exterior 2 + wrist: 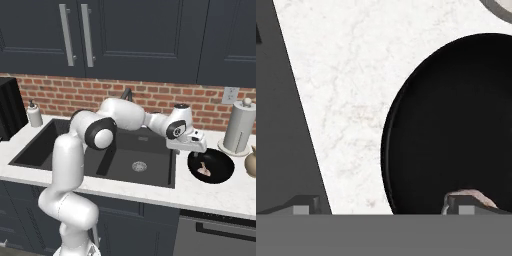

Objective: Pick the garlic from the sink and place it in the bowl. Then pick the bowl and place it in the microwave. Then close the microwave door and press the start button.

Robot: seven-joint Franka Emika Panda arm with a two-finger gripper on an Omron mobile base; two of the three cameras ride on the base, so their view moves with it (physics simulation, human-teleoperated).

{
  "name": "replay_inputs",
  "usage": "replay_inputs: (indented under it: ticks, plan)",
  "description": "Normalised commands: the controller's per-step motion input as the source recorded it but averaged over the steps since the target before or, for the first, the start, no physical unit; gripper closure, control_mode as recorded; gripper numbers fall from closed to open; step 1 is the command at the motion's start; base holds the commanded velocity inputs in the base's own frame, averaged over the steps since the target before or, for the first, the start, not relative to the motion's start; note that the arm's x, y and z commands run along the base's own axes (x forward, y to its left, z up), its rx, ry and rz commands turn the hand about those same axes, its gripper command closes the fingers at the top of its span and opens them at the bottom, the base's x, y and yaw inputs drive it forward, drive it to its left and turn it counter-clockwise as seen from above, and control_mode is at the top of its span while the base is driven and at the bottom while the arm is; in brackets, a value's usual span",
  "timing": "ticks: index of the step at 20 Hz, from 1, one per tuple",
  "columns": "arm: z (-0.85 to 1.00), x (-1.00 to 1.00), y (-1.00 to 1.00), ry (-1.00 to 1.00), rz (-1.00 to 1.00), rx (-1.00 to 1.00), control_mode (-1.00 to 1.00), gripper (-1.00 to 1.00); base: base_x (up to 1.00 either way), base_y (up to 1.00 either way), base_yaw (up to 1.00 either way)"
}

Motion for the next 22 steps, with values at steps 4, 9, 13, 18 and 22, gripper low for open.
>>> replay_inputs:
  ticks: [4,9,13,18,22]
  plan:
    - [-0.13,0.18,-0.07,0.01,0.09,0.02,-1.0,-1.0,0.0,0.0,0.0]
    - [-0.04,0.0,-0.25,0.0,0.05,0.01,-1.0,-1.0,0.0,0.0,0.0]
    - [-0.15,0.09,-0.09,0.0,0.02,0.0,-1.0,-1.0,0.0,0.0,0.0]
    - [-0.19,0.15,0.0,0.0,0.0,0.0,-1.0,-1.0,0.0,0.0,0.0]
    - [-0.15,0.08,0.0,0.0,0.0,0.0,-1.0,-1.0,0.0,0.0,0.0]
